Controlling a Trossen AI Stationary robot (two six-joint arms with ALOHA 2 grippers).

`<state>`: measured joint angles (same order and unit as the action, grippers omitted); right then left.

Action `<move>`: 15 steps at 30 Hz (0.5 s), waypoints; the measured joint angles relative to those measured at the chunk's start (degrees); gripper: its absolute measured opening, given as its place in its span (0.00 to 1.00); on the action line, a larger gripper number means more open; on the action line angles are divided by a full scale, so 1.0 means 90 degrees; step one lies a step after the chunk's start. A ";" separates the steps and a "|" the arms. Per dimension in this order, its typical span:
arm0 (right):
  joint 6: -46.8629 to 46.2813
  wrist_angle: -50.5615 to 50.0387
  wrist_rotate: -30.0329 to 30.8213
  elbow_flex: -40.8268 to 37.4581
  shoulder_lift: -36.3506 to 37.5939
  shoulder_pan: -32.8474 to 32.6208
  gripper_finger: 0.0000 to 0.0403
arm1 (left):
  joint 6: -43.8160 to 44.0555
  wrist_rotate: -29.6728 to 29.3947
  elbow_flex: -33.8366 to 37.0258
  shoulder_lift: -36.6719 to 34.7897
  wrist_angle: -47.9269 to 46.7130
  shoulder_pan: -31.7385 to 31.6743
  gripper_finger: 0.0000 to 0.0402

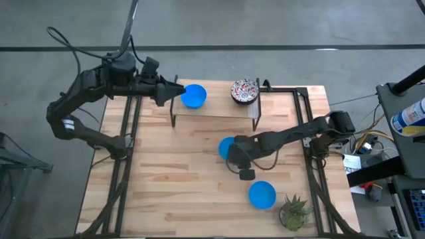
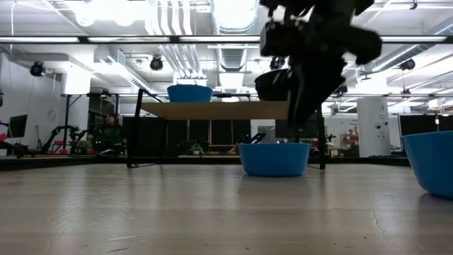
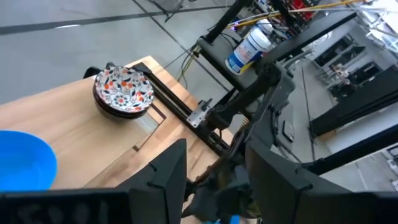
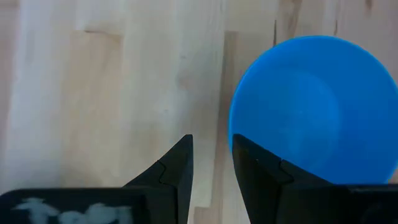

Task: Pick & Place Mini bowls
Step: Stack the top blue bowl on the other blue bowl on the shelf

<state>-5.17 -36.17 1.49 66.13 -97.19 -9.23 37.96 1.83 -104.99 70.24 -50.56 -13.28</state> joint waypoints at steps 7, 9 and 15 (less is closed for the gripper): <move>0.0102 -0.0010 0.0017 0.0148 -0.0560 0.0210 0.27 | 0.0078 -0.0032 0.0000 0.0000 -0.0001 0.0007 0.39; 0.0114 0.0018 0.0015 0.0184 -0.0626 0.0269 0.27 | 0.0078 -0.0032 0.0000 0.0000 -0.0005 0.0009 0.39; 0.0200 -0.0008 -0.0071 0.0187 -0.0810 0.0420 0.25 | 0.0153 -0.0029 0.0000 0.0000 -0.0064 0.0029 0.39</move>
<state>-3.37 -36.24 0.86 67.81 -104.48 -5.45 39.33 1.56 -104.99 70.24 -51.14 -13.02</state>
